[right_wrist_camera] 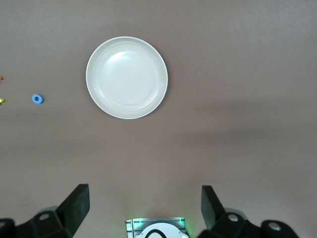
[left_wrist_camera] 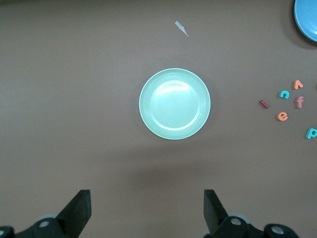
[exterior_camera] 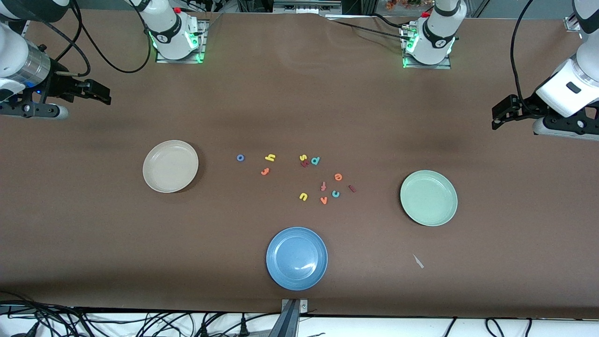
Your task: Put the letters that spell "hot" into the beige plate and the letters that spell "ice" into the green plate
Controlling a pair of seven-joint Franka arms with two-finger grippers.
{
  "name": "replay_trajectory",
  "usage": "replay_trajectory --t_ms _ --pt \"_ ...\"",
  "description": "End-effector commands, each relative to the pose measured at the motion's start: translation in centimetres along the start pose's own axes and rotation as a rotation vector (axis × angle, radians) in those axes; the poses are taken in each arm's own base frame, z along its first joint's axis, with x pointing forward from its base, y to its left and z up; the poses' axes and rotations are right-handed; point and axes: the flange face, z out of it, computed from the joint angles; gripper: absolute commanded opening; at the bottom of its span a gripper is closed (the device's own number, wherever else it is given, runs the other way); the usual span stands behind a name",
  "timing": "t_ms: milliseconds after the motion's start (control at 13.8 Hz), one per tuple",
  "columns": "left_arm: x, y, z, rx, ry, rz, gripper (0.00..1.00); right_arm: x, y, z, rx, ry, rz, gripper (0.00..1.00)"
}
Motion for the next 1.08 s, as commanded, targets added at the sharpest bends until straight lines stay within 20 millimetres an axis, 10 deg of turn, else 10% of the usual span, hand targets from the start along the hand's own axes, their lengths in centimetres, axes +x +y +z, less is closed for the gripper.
replay_trajectory --t_ms 0,650,1012 --pt "0.0 0.3 -0.7 -0.013 -0.001 -0.002 1.00 0.0 0.1 -0.3 0.019 -0.009 -0.010 1.00" --pt "0.0 1.0 -0.6 -0.017 -0.005 0.021 1.00 0.0 0.1 -0.3 0.019 -0.009 -0.007 1.00" --pt "1.4 7.4 2.8 -0.046 -0.071 0.129 1.00 0.1 0.1 0.0 0.019 -0.015 -0.004 1.00"
